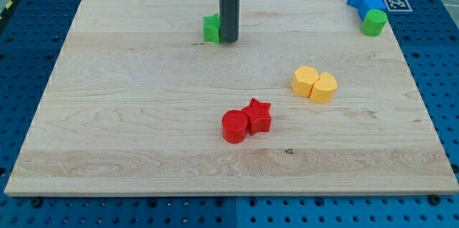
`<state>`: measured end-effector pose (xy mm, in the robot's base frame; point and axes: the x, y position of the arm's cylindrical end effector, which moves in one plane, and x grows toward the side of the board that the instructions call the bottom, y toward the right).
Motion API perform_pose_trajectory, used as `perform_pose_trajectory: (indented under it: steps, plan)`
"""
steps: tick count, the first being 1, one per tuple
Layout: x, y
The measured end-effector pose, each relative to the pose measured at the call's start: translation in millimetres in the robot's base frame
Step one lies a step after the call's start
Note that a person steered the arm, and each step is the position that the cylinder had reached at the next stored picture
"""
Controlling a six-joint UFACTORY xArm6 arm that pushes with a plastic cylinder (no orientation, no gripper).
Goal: Move the arm below the green circle
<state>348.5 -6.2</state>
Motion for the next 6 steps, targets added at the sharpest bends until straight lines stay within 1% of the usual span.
perform_pose_trajectory:
  steps: [1, 2, 3, 4, 6]
  plan:
    - [9, 36]
    - [35, 100]
    - [44, 163]
    - [44, 218]
    - [44, 308]
